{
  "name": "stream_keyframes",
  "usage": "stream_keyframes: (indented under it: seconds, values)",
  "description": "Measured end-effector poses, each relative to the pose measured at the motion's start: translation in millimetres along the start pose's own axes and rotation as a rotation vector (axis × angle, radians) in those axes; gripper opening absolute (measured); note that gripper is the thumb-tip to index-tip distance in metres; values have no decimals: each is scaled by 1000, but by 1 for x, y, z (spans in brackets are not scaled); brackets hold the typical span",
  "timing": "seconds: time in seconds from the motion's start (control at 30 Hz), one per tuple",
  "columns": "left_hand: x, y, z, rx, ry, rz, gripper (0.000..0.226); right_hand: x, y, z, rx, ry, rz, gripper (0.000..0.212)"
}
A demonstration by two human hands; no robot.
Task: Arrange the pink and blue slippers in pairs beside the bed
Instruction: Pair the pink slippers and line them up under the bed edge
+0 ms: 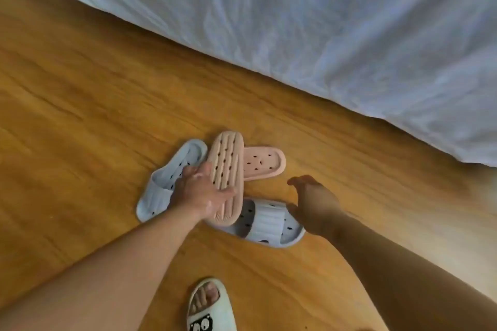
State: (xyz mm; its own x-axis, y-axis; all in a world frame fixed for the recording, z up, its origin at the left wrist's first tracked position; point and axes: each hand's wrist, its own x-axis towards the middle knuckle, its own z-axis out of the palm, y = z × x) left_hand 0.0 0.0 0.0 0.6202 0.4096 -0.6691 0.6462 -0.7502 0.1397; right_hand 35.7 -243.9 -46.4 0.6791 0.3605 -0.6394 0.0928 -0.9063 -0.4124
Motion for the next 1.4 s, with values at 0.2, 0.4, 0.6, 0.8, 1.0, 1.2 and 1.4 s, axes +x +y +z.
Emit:
stream_keyframes:
  seconds: [0.2,0.4,0.6,0.8,1.0,1.2,1.4]
  values:
    - [72,4,48,176,-17,-4,115,111,-14,47,-245,74,-199,66]
    - [96,10,79,88,8,-109,124,161,-11,68,-375,97,-291,67]
    - [96,16,82,3,64,-129,111,170,-5,58,-430,143,-374,49]
    - [70,63,64,-301,-3,49,115,135,48,-6,-442,166,-257,51]
    - [43,129,95,-872,-226,197,71,46,173,-32,-190,264,191,67]
    - [8,186,198,-1081,-496,6,49,-26,246,16,-4,385,549,76]
    - [1,192,248,-1165,-472,-78,27,-53,271,69,65,432,670,88]
